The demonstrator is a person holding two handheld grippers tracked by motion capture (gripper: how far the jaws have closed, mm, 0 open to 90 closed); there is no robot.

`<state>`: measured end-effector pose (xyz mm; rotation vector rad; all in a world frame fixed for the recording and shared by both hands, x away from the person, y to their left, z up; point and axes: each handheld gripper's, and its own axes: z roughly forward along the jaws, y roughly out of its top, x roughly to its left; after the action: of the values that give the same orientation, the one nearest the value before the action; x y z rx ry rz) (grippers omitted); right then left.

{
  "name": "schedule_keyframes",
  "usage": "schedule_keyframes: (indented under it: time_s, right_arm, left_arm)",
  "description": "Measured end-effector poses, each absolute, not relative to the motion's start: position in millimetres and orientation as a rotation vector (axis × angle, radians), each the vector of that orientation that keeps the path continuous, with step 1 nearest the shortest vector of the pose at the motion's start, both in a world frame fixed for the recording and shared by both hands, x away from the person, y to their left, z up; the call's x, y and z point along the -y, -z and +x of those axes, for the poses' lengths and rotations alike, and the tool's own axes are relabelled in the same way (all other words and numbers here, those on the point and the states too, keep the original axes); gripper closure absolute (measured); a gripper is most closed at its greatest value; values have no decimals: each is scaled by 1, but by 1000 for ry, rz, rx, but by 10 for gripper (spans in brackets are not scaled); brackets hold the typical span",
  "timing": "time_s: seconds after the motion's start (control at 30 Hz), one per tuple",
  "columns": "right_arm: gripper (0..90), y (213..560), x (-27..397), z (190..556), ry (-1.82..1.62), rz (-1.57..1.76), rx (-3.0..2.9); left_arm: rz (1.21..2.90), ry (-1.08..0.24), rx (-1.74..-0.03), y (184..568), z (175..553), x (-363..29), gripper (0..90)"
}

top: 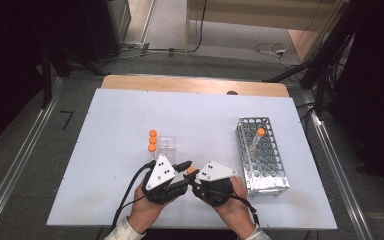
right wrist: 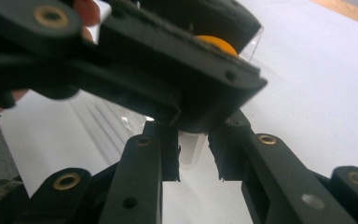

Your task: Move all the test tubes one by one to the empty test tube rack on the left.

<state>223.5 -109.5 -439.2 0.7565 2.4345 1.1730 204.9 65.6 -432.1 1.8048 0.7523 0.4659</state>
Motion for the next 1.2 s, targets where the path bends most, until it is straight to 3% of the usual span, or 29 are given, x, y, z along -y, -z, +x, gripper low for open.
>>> schedule_keyframes:
  time_s: [0.33,0.37,0.47,0.63,1.2]
  right_arm:
    - [711,438,111,224,-1187,769,-2440]
    - [692,438,111,224,-1188,765,-2444]
    - [521,438,110,224,-1210,758,-2457]
    - [407,438,109,224,-1224,760,-2443]
    - [277,438,127,237,-1238,858,-2359]
  left_arm:
    - [1808,-478,-746,434,204,-64,699]
    - [1807,-486,-746,434,204,-64,701]
    - [1794,-490,-749,432,204,-66,702]
    - [1760,-498,-761,427,204,-72,702]
    - [1645,-532,-839,408,208,-106,702]
